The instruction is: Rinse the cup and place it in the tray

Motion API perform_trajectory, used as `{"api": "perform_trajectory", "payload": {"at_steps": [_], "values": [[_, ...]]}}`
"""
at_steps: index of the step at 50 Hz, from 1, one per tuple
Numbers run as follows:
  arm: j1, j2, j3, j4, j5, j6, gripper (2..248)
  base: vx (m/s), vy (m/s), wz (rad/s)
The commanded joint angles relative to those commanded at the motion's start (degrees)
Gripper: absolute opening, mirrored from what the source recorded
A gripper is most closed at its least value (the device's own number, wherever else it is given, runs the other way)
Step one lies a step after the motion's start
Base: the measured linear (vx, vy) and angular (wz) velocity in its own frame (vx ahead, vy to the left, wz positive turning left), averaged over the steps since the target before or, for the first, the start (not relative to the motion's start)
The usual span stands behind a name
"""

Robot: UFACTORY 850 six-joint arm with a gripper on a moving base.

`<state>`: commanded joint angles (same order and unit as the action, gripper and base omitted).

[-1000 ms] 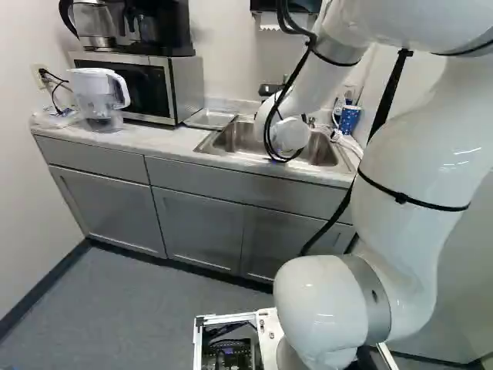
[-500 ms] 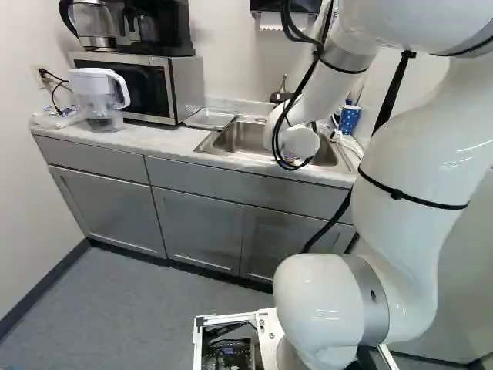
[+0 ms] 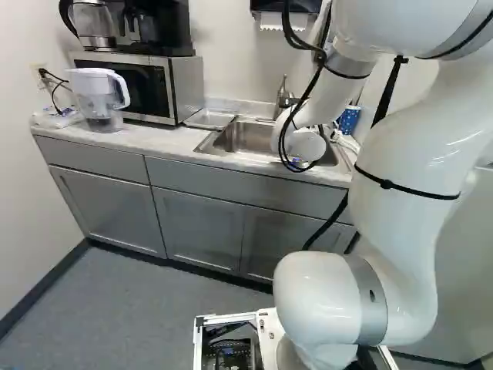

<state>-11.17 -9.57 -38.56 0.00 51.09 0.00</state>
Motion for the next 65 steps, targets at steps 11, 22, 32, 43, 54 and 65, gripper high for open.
{"api": "perform_trajectory", "payload": {"at_steps": [11, 22, 32, 43, 54, 65], "values": [[0.0, 0.0, 0.0, 0.0, 0.0, 0.0, 126, 0.000, 0.000, 0.000], [0.0, 0.0, 0.0, 0.0, 0.0, 0.0, 126, 0.000, 0.000, 0.000], [0.0, 0.0, 0.0, 0.0, 0.0, 0.0, 126, 0.000, 0.000, 0.000], [0.0, 0.0, 0.0, 0.0, 0.0, 0.0, 126, 0.000, 0.000, 0.000], [0.0, 0.0, 0.0, 0.0, 0.0, 0.0, 126, 0.000, 0.000, 0.000], [0.0, 0.0, 0.0, 0.0, 0.0, 0.0, 126, 0.000, 0.000, 0.000]]}}
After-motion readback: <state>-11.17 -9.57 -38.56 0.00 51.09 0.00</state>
